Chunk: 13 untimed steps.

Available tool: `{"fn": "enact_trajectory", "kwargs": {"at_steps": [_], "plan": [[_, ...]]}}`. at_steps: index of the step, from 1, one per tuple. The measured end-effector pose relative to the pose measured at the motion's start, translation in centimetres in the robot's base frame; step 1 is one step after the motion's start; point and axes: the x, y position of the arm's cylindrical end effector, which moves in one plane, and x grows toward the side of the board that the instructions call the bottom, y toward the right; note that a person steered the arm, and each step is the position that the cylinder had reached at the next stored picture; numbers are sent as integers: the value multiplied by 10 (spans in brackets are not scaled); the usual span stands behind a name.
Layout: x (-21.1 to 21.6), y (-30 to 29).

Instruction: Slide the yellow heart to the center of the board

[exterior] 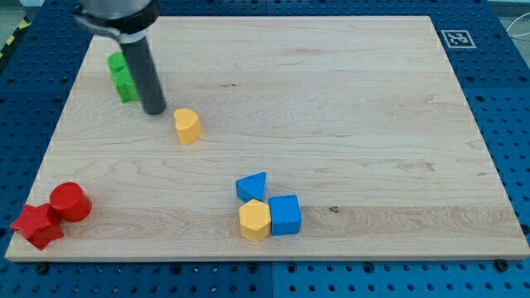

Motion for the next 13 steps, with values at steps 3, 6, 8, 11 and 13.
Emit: {"fn": "enact_trajectory", "kwargs": {"at_steps": [3, 6, 8, 11, 13], "plan": [[46, 20], [52, 114], [38, 94], [61, 69], [57, 73]]}}
